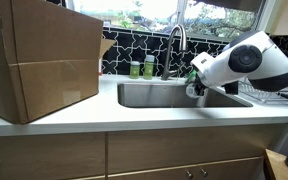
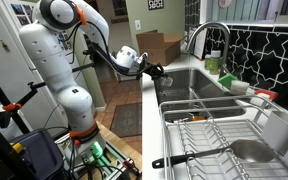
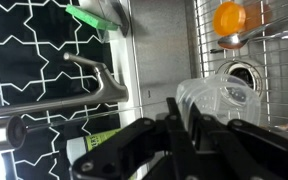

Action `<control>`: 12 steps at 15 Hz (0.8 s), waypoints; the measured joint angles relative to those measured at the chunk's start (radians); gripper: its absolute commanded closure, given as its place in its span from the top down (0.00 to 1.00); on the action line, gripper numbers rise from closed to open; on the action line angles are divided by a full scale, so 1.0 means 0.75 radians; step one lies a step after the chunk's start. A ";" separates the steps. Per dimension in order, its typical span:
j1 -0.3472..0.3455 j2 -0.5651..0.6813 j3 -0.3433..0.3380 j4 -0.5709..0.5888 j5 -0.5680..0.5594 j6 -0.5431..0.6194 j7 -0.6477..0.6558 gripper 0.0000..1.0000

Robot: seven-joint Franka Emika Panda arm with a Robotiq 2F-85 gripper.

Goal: Take the container out of the sink then empty it and place it upside down on the edge of the sink

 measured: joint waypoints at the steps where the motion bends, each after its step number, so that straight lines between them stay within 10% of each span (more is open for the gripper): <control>1: 0.001 0.000 0.000 0.003 0.000 0.000 0.000 0.11; 12: 0.058 -0.012 0.031 -0.021 0.048 0.057 -0.016 0.03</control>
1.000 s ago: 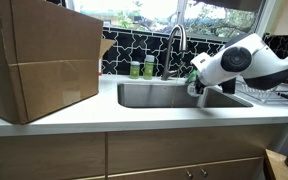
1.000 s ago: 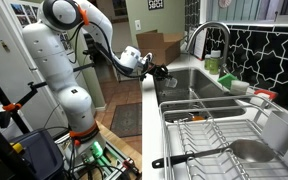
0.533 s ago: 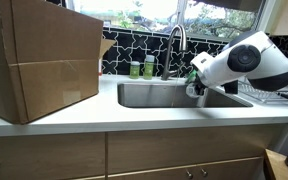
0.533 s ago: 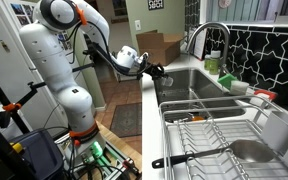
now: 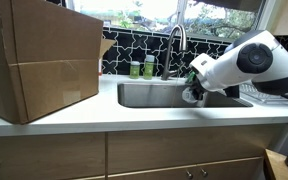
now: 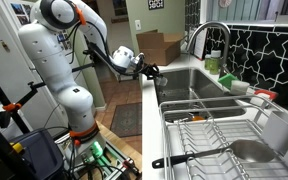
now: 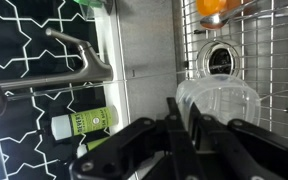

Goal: Take the container out of the sink then empty it and place it upside down on the edge of the sink

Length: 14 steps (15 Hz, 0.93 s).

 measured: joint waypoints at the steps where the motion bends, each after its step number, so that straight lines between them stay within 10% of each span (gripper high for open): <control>1: 0.010 -0.007 0.008 -0.013 0.022 -0.003 -0.010 0.03; 14: 0.123 -0.135 0.118 -0.175 0.099 -0.237 0.003 0.03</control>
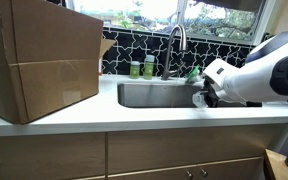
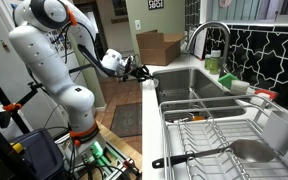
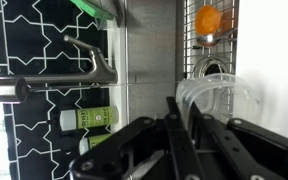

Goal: Take the container out of the sink then empty it and place it upside down on the edge of the sink

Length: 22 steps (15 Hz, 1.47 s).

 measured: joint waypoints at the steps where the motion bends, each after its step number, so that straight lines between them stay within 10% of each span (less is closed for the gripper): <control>1: 0.004 0.000 0.001 -0.006 0.007 -0.002 -0.002 0.03; 11: 0.029 0.001 0.018 -0.024 0.053 -0.013 -0.030 0.04; 14: 0.029 0.002 0.018 -0.024 0.053 -0.013 -0.034 0.39; 22: 0.038 0.005 0.020 -0.020 0.053 -0.011 -0.038 0.92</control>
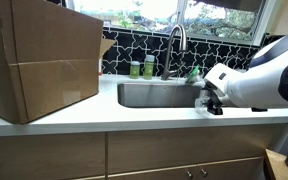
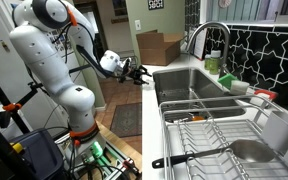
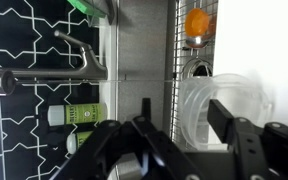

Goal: Take the container out of the sink then empty it and place it upside down on the edge of the sink

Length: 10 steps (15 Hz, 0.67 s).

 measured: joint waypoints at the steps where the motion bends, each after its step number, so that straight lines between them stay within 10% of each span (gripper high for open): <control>1: 0.003 -0.001 0.000 0.001 0.000 0.000 0.000 0.99; 10: 0.010 -0.055 0.002 0.013 -0.078 0.173 0.114 1.00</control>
